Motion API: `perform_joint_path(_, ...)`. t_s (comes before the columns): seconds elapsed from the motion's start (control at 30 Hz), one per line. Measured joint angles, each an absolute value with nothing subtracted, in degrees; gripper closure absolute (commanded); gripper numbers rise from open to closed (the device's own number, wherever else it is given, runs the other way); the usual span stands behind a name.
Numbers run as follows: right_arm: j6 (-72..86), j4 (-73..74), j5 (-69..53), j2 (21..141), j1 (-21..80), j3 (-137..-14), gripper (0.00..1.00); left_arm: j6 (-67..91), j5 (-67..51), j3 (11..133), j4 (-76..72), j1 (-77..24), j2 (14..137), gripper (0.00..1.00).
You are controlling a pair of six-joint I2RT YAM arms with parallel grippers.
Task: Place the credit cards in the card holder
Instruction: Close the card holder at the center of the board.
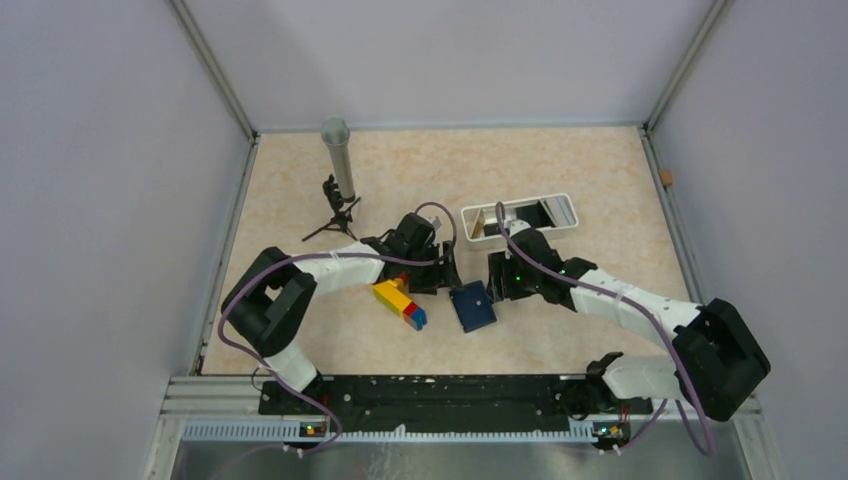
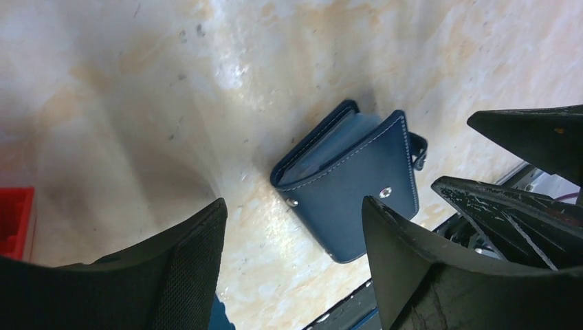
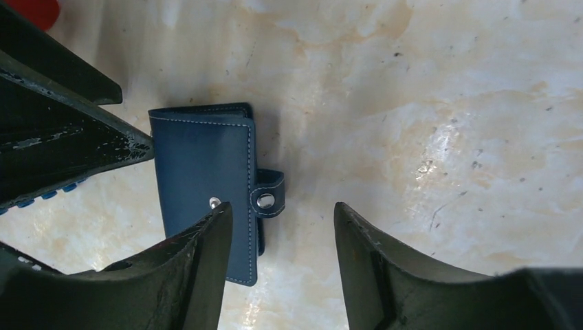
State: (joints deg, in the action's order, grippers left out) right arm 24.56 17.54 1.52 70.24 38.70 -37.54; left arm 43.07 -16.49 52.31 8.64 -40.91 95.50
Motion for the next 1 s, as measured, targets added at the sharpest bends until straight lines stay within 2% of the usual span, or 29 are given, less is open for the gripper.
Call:
perform_joint_path(0.23,25.4,15.9,-2.3,74.4,38.9,-37.5,0.50,47.2,-16.5,52.3,11.6,-42.8,95.5,0.30)
perform_joint_path(0.5,30.5,11.2,-6.4,75.7,38.9,-35.3,0.53,54.7,-19.7,48.2,5.6,-44.3,95.5,0.33)
perform_joint_path(0.6,32.7,10.2,-7.2,77.8,38.9,-34.0,0.61,57.0,-20.8,47.0,2.0,-44.2,96.1,0.36)
perform_joint_path(0.9,39.2,0.5,-10.2,77.8,38.5,-29.5,0.97,61.7,-24.9,39.6,-14.0,-43.1,96.7,0.45)
perform_joint_path(1.0,42.1,-4.4,-10.4,76.6,38.1,-26.5,1.00,61.5,-24.1,36.9,-18.1,-43.1,95.7,0.47)
